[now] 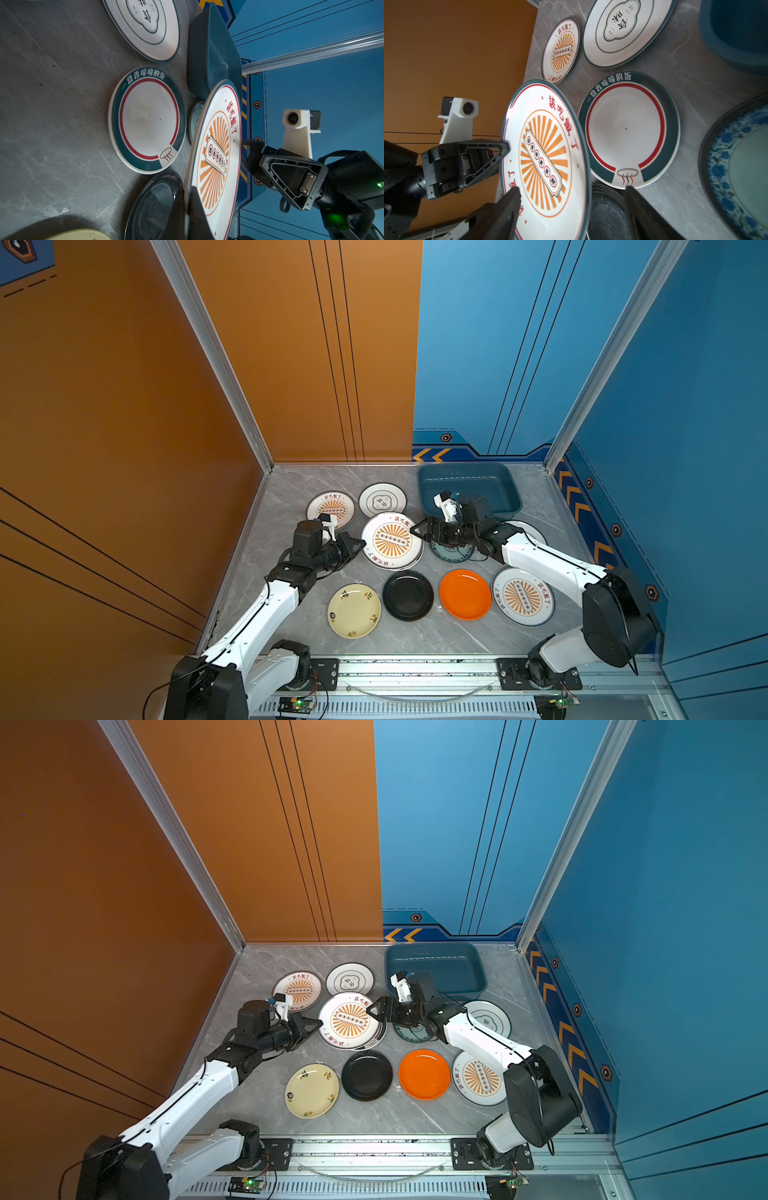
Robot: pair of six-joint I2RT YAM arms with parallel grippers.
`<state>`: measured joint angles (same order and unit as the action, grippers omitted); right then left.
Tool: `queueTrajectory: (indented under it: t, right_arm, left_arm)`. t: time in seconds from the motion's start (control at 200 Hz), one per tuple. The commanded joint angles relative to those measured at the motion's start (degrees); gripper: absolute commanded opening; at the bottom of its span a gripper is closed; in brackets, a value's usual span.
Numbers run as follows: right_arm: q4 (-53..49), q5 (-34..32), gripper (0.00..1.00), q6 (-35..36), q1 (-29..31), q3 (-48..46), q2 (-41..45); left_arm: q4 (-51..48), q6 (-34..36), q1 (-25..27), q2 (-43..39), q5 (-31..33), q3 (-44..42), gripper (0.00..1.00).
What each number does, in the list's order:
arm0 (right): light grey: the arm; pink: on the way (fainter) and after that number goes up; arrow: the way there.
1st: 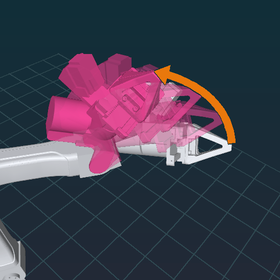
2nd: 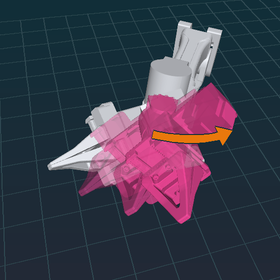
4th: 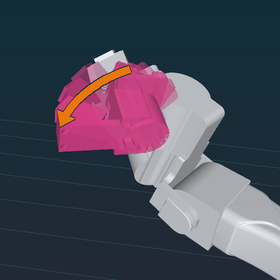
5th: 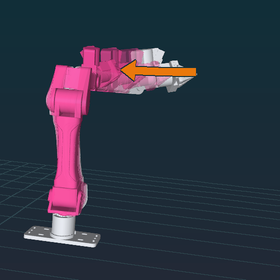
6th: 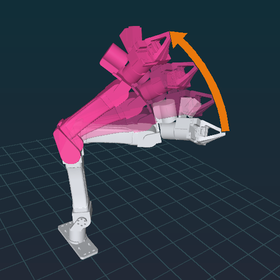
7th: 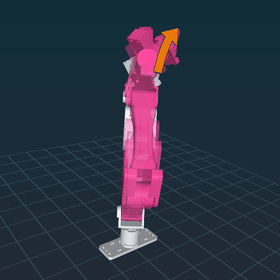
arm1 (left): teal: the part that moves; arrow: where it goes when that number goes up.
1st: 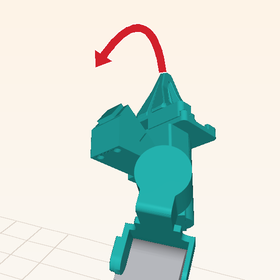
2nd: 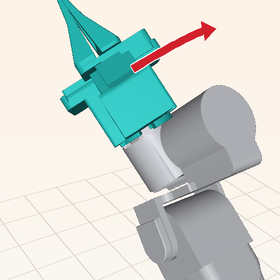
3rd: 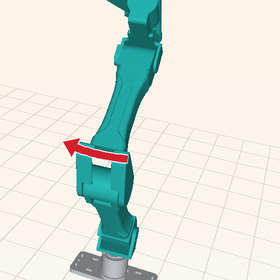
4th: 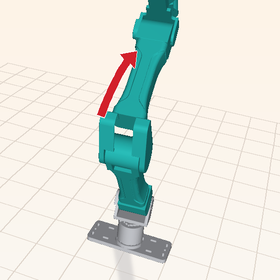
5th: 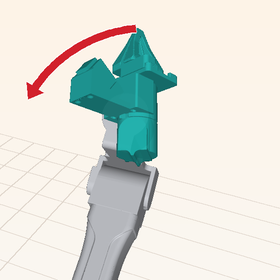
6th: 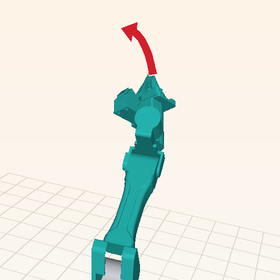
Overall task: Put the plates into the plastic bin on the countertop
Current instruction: 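Tilt the sunburst plate up with the left gripper while the right gripper grasps its rim, then carry the sunburst plate to the teal bin with the right gripper while the left withdraws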
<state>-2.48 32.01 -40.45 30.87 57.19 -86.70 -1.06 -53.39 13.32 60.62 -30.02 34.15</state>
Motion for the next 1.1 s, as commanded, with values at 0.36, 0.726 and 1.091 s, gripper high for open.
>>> queueTrajectory:
  t: [0.36, 0.726, 1.091]
  right_arm:
    - [6.21, 6.66, 0.38, -1.20, 0.65, -1.28, -2.85]
    - [10.88, 7.83, 0.08, -3.32, 0.26, -1.04, -2.49]
    - [7.82, 6.49, 0.00, -3.00, -2.01, 1.00, -1.55]
  left_arm:
    - [6.67, 2.32, 3.66, 9.01, -1.89, 7.81, 0.00]
    - [7.70, 2.50, 7.46, 11.18, -0.18, 7.62, 0.00]
    - [5.45, 4.80, 8.17, 10.88, 1.49, 7.50, 0.79]
